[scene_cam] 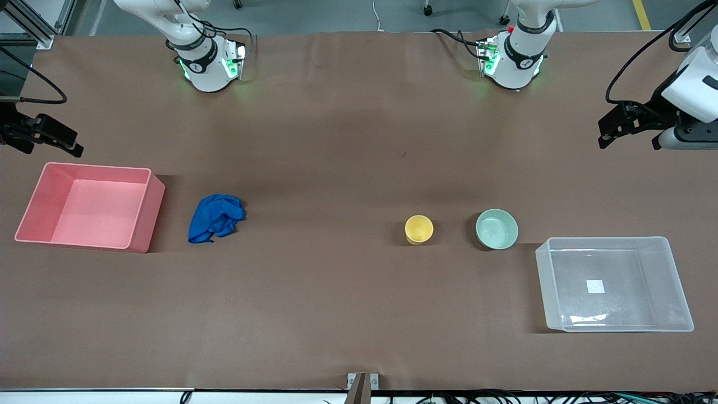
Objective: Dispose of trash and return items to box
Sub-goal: 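Reach the right gripper toward the blue cloth while the left gripper reaches the bowl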
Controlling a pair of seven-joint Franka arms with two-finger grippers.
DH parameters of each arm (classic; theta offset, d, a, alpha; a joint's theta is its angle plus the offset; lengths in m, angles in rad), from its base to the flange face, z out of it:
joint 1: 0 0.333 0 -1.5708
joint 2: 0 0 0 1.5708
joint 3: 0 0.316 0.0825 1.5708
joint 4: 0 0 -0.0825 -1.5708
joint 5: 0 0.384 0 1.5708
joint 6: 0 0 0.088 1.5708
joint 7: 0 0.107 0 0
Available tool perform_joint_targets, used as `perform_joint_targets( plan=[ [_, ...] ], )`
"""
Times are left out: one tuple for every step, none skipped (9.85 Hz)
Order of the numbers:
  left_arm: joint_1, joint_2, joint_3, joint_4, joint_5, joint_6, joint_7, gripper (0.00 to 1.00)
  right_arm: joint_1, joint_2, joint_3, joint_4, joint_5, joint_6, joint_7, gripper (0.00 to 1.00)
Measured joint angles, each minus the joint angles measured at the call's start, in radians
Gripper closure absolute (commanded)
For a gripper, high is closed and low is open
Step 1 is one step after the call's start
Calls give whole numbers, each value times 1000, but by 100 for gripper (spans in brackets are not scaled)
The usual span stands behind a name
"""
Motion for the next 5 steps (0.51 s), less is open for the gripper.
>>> perform_joint_targets(
  plan=[
    [0, 0, 0, 0, 0, 0, 0, 0, 0, 0, 0, 0, 0, 0, 0, 0],
    [0, 0, 0, 1, 0, 0, 0, 0, 0, 0, 0, 0, 0, 0, 0, 0],
    [0, 0, 0, 3, 0, 0, 0, 0, 0, 0, 0, 0, 0, 0, 0, 0],
    [0, 0, 0, 8, 0, 0, 0, 0, 0, 0, 0, 0, 0, 0, 0, 0],
    [0, 1, 0, 11, 0, 0, 0, 0, 0, 0, 0, 0, 0, -1, 0, 0]
  ],
)
